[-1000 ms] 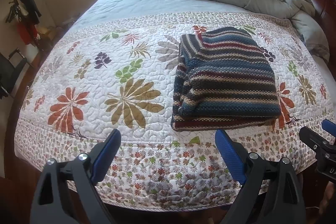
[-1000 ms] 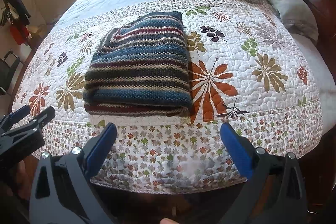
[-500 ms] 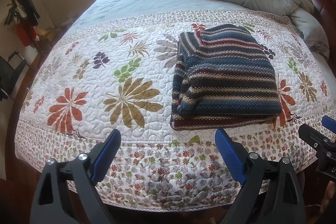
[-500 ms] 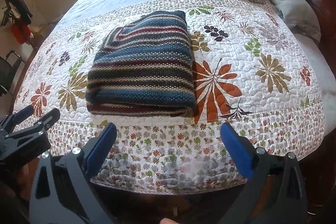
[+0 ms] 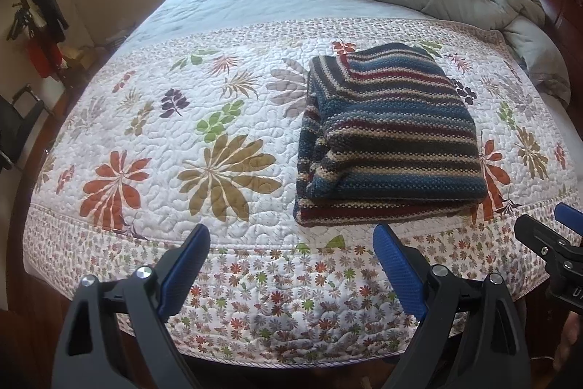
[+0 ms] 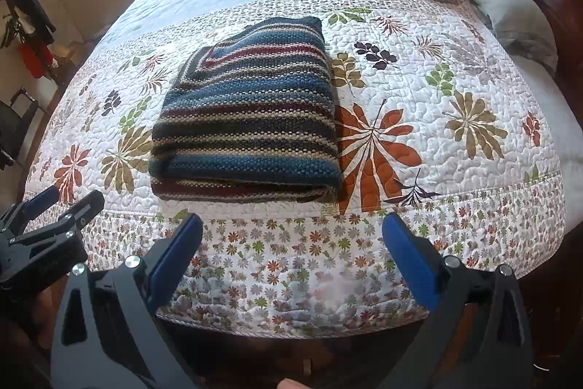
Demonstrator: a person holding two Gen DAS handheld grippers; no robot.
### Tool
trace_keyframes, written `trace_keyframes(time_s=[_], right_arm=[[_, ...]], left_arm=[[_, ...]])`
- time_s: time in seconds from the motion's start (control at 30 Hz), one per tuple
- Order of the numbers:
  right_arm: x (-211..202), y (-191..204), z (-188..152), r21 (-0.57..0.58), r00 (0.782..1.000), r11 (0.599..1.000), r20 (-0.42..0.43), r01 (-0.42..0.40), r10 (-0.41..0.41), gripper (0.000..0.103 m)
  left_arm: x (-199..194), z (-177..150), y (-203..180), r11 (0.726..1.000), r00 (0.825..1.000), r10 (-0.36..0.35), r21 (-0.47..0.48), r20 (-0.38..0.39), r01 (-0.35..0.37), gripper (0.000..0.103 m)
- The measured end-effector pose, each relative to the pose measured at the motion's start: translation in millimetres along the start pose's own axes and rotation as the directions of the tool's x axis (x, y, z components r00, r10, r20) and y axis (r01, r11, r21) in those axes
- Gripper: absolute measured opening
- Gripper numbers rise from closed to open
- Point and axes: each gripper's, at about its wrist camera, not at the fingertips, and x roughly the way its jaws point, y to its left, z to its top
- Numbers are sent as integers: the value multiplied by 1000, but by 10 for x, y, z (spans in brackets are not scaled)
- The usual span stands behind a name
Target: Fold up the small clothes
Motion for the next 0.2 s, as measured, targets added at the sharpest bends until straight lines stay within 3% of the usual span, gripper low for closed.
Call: trace_keyframes(time_s=[0.2], right_arm=[[0, -4, -7, 3, 1000, 1000, -2, 0, 0, 98]], left_arm=[[-8, -3, -10, 1000, 1000, -7, 1, -1, 7, 91]])
